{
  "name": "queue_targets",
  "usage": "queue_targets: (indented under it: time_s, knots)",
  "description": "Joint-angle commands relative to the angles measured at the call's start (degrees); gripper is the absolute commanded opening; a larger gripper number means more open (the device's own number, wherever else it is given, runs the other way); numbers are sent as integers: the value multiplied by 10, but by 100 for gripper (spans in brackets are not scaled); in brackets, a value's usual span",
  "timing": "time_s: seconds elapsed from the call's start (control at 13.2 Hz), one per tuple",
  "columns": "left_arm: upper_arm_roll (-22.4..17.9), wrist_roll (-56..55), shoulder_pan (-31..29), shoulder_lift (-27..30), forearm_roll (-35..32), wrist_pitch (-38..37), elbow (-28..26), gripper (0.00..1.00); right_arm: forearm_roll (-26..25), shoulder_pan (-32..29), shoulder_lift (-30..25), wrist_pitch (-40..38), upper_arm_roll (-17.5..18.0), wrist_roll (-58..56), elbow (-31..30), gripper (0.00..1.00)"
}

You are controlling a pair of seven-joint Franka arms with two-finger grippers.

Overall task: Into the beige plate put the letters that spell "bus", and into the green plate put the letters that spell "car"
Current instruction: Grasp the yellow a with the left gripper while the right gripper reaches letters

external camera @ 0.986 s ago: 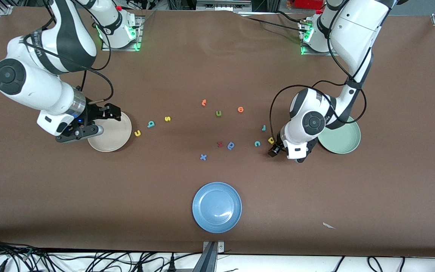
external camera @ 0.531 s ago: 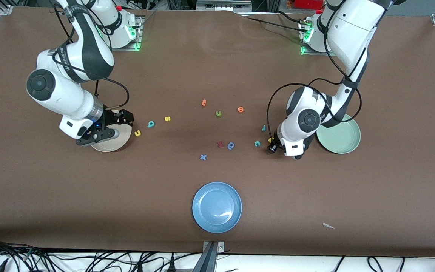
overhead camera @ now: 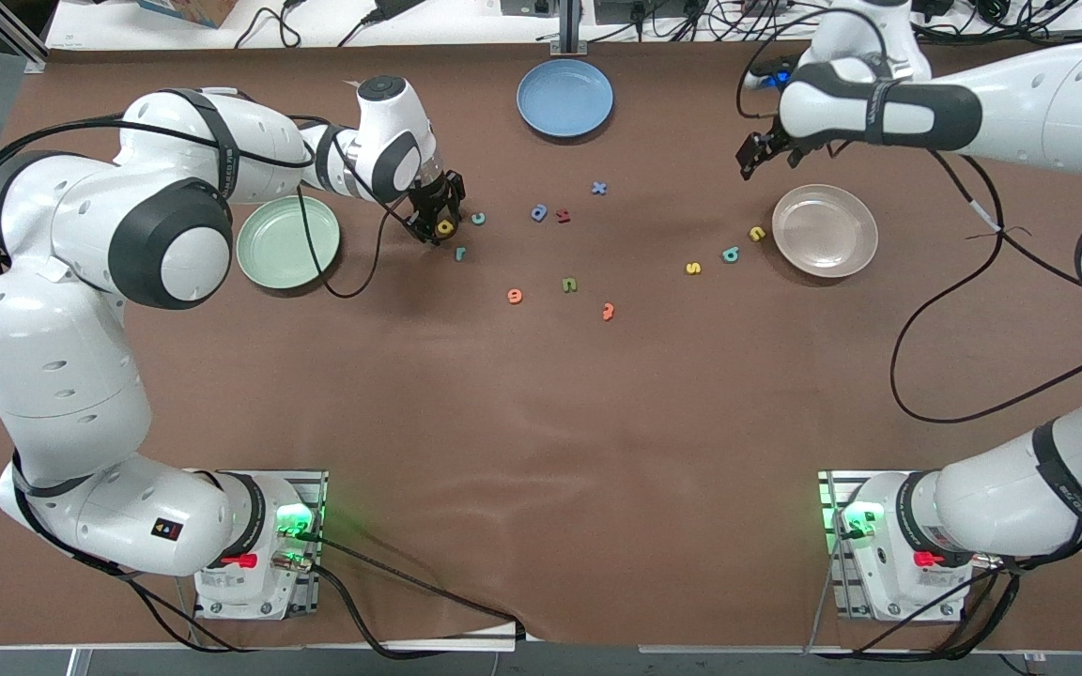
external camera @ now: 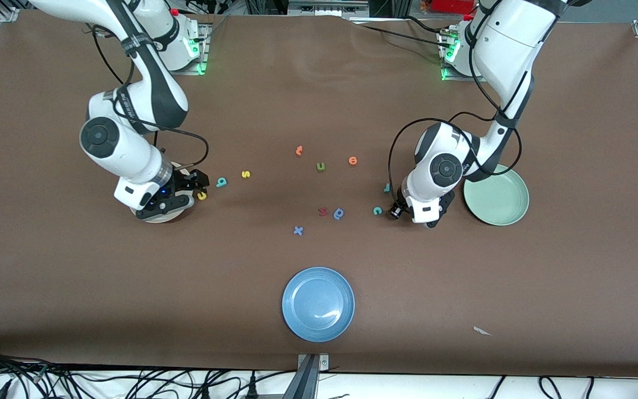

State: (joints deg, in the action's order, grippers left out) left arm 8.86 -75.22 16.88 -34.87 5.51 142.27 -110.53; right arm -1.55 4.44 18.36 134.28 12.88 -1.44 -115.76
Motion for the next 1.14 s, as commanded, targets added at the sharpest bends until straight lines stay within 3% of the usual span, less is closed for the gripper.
queue_targets:
  time_s: [0.0,0.61,0.91,1.06]
  knots:
    - [-5,3,5,21,6,6,-22,57,-32,-4,10,50,10,-2,-30,100]
    - [-5,7,4,21,6,6,-21,21,-106,-4,68,153,18,-3,-48,100]
    - [-6,37,-2,35,6,-12,-1,16,-133,-5,97,207,17,-5,-47,100]
    - [-11,76,-9,65,6,-77,18,15,-133,-7,104,229,17,-22,-54,100]
